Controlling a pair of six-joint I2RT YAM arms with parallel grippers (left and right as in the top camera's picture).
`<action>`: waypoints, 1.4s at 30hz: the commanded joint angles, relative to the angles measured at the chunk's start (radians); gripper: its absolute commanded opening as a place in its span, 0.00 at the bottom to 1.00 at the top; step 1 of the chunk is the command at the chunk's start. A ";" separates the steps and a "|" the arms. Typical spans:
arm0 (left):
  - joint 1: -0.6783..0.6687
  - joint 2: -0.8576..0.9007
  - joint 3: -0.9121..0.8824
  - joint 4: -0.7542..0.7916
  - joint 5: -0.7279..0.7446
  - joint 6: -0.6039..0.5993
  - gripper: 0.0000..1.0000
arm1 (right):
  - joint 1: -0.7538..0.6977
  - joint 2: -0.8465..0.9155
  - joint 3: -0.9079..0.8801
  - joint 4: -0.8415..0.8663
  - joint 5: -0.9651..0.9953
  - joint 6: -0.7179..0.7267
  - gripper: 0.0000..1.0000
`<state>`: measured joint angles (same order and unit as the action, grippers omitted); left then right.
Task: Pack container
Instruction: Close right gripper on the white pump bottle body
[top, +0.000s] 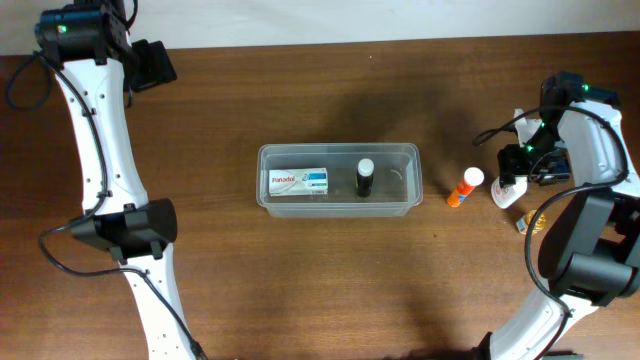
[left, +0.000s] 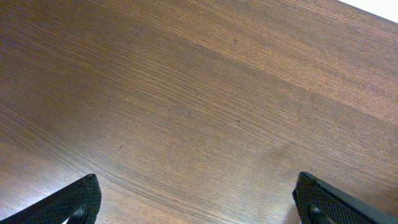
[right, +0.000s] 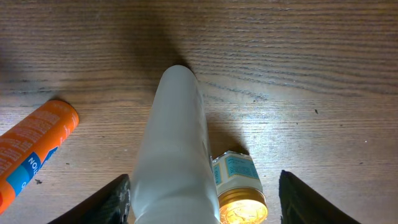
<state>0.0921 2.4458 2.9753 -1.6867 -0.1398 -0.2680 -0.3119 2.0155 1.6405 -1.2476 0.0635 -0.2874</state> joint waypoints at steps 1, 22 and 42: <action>0.002 -0.013 0.007 -0.001 -0.011 0.016 0.99 | -0.004 0.007 0.012 -0.005 0.002 0.004 0.65; 0.002 -0.013 0.007 -0.001 -0.011 0.016 0.99 | -0.003 0.006 0.039 -0.012 -0.003 0.034 0.39; 0.002 -0.013 0.007 -0.001 -0.011 0.016 0.99 | -0.003 -0.003 0.353 -0.211 -0.006 0.113 0.51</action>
<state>0.0921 2.4458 2.9753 -1.6871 -0.1398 -0.2680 -0.3119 2.0171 1.9759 -1.4479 0.0601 -0.1841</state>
